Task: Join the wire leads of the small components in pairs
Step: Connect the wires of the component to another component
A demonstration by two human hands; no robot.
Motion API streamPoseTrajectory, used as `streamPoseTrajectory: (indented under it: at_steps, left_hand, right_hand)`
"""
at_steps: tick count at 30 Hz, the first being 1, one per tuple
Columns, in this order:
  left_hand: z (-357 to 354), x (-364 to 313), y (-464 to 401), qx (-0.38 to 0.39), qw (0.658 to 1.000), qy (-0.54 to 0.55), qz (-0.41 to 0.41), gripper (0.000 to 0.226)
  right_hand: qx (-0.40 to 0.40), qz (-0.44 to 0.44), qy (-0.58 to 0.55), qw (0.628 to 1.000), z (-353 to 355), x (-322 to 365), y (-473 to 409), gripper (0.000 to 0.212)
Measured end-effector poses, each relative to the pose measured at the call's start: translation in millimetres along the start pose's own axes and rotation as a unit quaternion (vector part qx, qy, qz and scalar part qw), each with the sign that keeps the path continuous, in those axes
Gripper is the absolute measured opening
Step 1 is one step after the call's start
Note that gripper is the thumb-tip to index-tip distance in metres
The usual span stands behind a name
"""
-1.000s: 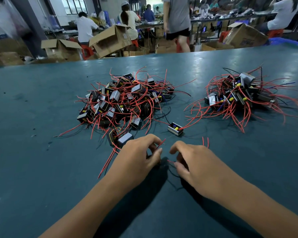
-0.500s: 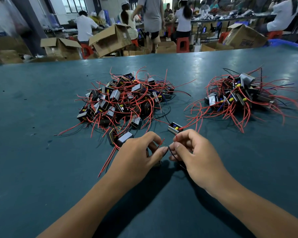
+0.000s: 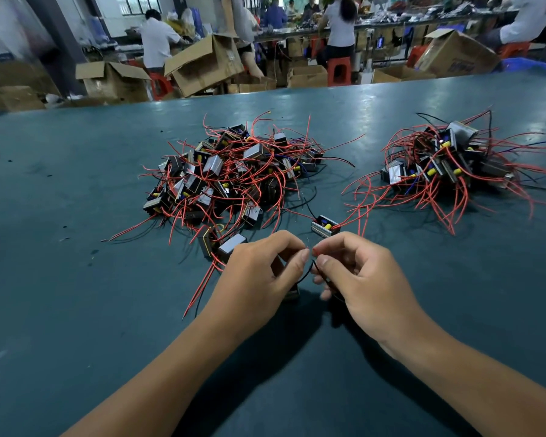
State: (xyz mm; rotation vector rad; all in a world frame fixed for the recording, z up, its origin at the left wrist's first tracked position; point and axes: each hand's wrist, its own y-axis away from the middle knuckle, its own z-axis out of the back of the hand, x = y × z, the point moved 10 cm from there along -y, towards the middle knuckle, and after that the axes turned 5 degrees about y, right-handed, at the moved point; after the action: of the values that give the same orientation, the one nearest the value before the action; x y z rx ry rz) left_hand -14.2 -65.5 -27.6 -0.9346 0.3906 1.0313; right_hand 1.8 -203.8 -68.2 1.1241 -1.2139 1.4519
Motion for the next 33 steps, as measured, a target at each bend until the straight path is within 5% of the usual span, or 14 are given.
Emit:
streamPoseTrajectory:
  at_steps: [19, 33]
  left_hand:
    - [-11.4, 17.7, 1.2, 0.012, 0.990, 0.116, 0.080, 0.007]
    - [-11.7, 13.8, 1.8, 0.017, 0.992, 0.110, 0.066, 0.013]
  right_hand:
    - [-0.008, 0.048, -0.027, 0.998, 1.3, 4.7, -3.0, 0.012]
    - [-0.031, 0.045, -0.007, 0.998, 5.8, -0.3, -4.9, 0.012]
